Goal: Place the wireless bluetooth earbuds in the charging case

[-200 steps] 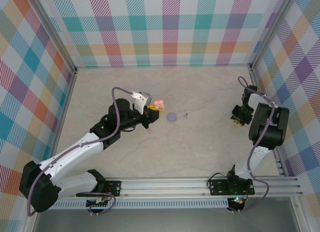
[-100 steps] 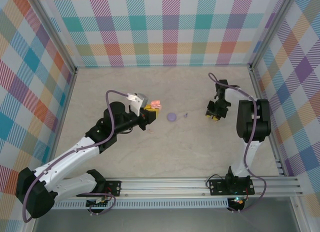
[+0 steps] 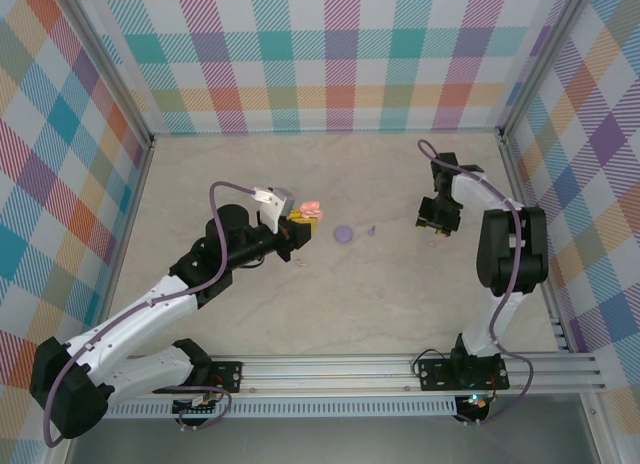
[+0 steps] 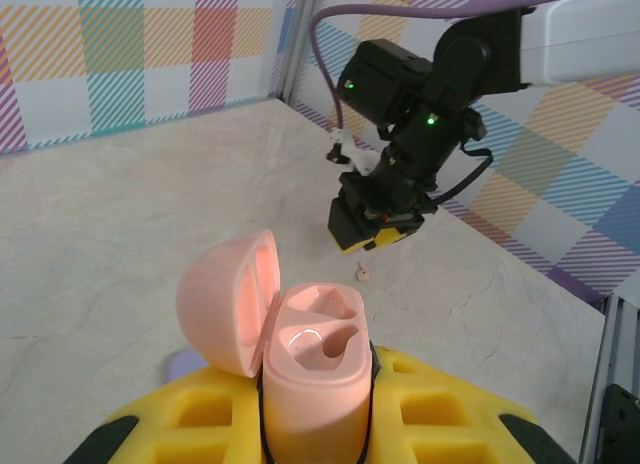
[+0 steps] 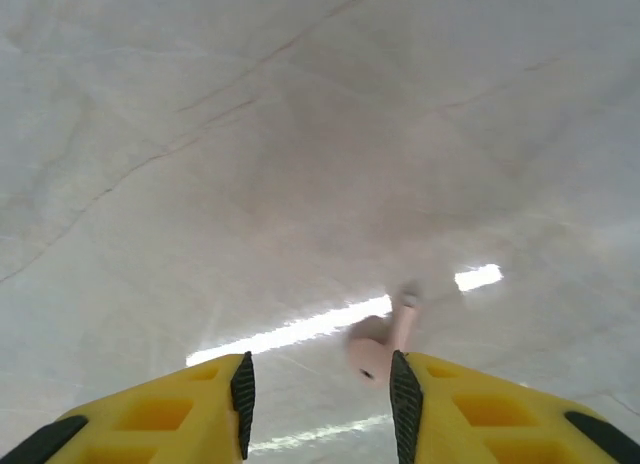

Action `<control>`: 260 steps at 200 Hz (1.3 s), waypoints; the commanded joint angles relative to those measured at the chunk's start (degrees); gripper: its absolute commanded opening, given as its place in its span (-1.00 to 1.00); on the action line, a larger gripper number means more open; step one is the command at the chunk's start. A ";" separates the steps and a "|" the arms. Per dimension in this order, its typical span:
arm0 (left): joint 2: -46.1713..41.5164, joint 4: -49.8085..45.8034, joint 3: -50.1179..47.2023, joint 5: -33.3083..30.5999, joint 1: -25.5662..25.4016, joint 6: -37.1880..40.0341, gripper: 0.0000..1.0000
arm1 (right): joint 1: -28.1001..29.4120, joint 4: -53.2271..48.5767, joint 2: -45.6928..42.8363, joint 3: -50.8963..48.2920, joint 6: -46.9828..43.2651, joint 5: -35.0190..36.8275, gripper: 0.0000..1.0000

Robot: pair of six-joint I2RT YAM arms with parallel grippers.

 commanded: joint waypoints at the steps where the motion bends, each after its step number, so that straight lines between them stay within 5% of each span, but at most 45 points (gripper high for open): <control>1: 0.26 0.94 0.06 0.69 -0.72 -0.87 -0.70 | -1.58 -1.21 -2.32 -3.29 0.64 0.01 -0.09; 76: 1.34 1.72 0.46 1.43 -0.68 -1.05 -0.71 | -1.68 1.51 0.78 -6.91 0.64 -5.10 0.08; 205: 1.02 2.00 -0.05 1.72 -0.72 -1.55 -0.71 | 0.98 -1.02 9.45 1.43 -1.95 1.58 -0.36; 260: 0.51 1.76 -0.25 1.44 -0.72 -1.55 -0.70 | 6.18 -1.39 9.88 3.68 -8.34 -1.49 -0.46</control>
